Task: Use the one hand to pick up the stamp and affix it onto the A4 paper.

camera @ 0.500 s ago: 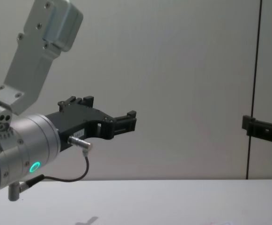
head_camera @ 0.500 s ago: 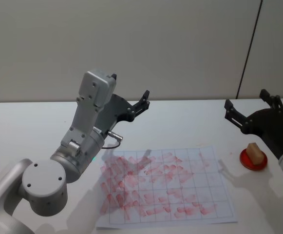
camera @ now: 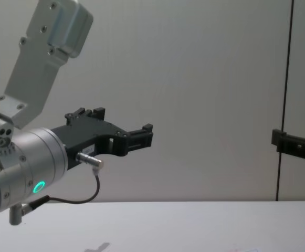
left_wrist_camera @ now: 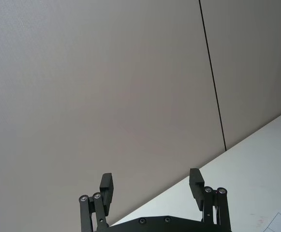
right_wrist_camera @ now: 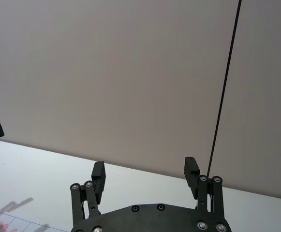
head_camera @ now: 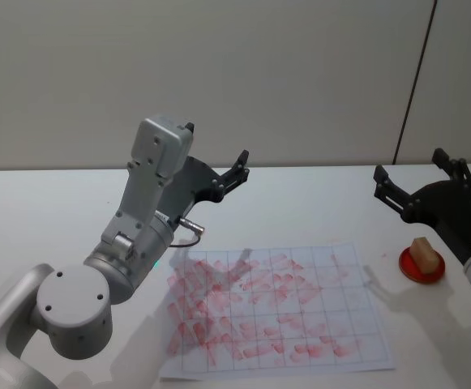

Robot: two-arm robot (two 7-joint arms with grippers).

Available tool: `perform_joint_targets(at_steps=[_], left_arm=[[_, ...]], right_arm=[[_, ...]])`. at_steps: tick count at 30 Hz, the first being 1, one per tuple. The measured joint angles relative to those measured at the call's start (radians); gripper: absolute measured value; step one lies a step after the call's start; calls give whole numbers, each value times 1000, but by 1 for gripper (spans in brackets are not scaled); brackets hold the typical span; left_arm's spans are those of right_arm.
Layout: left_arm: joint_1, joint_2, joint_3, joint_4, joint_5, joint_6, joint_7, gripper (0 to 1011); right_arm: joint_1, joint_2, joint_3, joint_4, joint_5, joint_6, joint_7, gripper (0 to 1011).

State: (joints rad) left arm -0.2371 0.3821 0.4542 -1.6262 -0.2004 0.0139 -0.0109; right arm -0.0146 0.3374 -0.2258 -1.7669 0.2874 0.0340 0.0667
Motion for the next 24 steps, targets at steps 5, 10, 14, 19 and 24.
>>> perform_joint_targets(at_steps=[5,10,14,19,24], left_arm=[[0,0,0,0,0,0,0,1001],[0,0,0,0,0,0,0,1001],[0,0,0,0,0,0,0,1001],[0,0,0,0,0,0,0,1001],[0,0,0,0,0,0,0,1001]], right_arm=[[0,0,0,0,0,0,0,1001],[0,-1,0,0,-1,0,-1,1001],[0,-6,-3,-3,-7,8,-12,1001],[0,-24,-12,-17,-25,42,-52,1001],[-1,-42,-21,-30,-39,89,-97,1001]])
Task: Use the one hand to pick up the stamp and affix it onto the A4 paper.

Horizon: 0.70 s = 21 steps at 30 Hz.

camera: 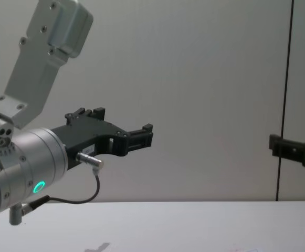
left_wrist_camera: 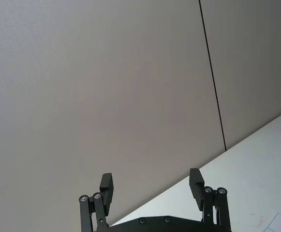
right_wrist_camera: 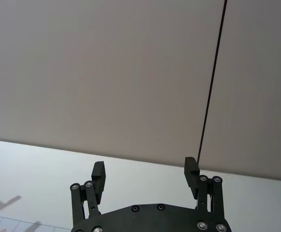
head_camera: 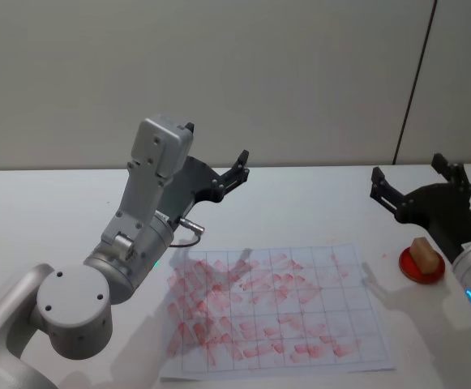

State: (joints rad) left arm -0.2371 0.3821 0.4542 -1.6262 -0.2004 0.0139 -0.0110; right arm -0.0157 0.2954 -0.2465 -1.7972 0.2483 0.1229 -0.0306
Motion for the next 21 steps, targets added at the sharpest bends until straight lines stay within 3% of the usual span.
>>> perform_joint_targets(at_steps=[10,21], left_arm=[[0,0,0,0,0,0,0,1001],[0,0,0,0,0,0,0,1001]], right_arm=[[-11,-31,-12,-19,-29,135,-98,1001],[-18,-26,3,-9,-34,219,-126,1001]])
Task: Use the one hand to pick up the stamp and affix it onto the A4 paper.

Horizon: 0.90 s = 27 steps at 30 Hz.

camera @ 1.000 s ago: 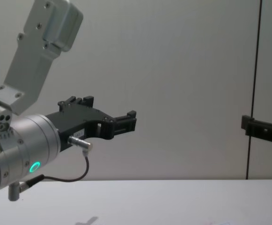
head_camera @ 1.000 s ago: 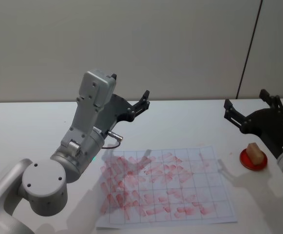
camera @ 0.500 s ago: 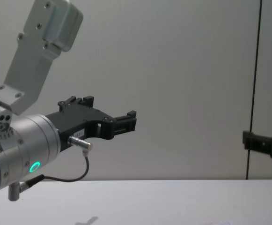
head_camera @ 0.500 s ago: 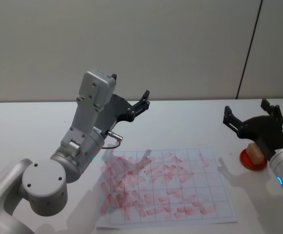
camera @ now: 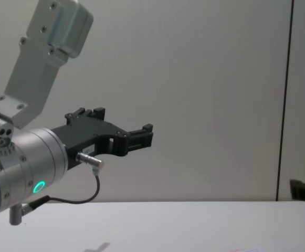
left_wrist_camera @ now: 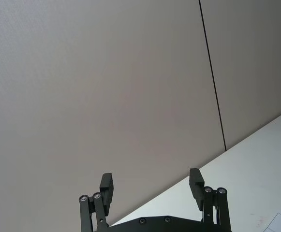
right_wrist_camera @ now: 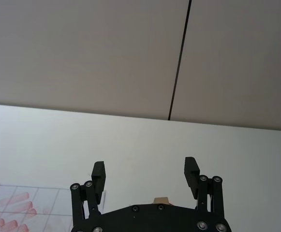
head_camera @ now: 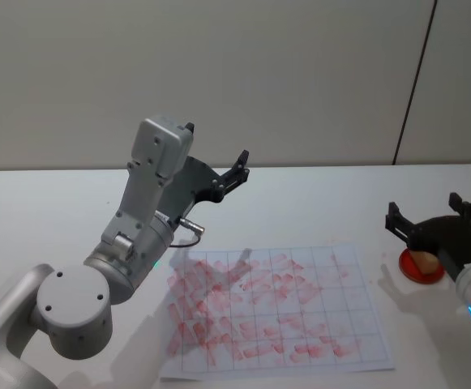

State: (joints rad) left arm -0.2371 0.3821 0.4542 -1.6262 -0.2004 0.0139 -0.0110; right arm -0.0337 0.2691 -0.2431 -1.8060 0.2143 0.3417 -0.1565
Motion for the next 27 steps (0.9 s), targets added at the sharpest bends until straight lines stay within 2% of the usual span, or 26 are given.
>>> perform_joint_targets(at_steps=[8,21,27], left_arm=[[0,0,0,0,0,0,0,1002],[0,0,0,0,0,0,0,1001],[0,0,0,0,0,0,0,1001]], right_arm=[[6,13,18,27,7,14,34,1001],[37,39,50,114,46,4,161,1001],[47,46,59,150,61,5,199,1001]])
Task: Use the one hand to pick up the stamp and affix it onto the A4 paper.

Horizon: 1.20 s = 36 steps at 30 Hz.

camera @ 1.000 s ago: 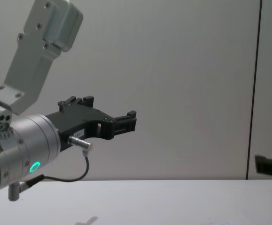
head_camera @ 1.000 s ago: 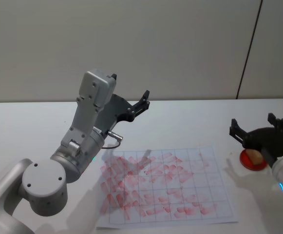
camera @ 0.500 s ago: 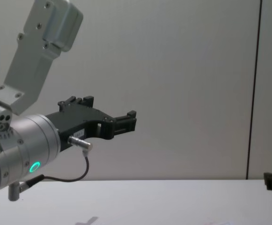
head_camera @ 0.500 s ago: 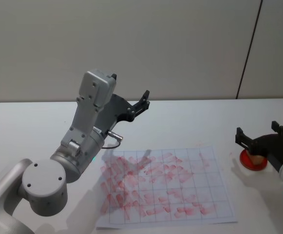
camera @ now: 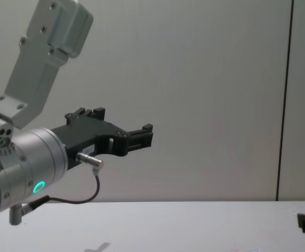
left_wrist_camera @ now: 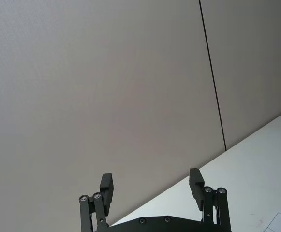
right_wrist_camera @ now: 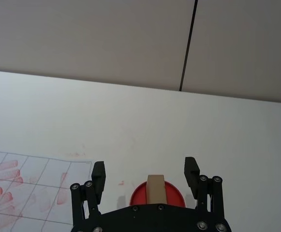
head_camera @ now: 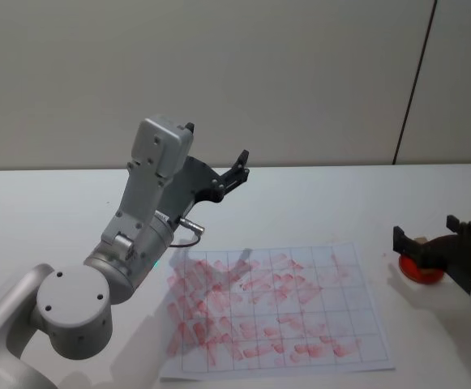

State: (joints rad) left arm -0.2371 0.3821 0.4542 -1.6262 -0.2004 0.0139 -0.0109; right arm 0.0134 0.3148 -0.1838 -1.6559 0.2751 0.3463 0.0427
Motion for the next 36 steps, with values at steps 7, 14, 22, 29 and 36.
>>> perform_joint_targets(at_steps=[7,14,22,29,36], left_arm=[[0,0,0,0,0,0,0,1001],[0,0,0,0,0,0,0,1001],[0,0,0,0,0,0,0,1001],[0,0,0,0,0,0,0,1001],[0,0,0,0,0,0,0,1001]], right_arm=[[7,7,9,37,14,8,32,1001],[9,12,16,60,26,19,48,862],[12,13,20,76,34,28,56,644],[16,10,21,87,37,35,60,400],[19,7,22,93,37,43,59,212]])
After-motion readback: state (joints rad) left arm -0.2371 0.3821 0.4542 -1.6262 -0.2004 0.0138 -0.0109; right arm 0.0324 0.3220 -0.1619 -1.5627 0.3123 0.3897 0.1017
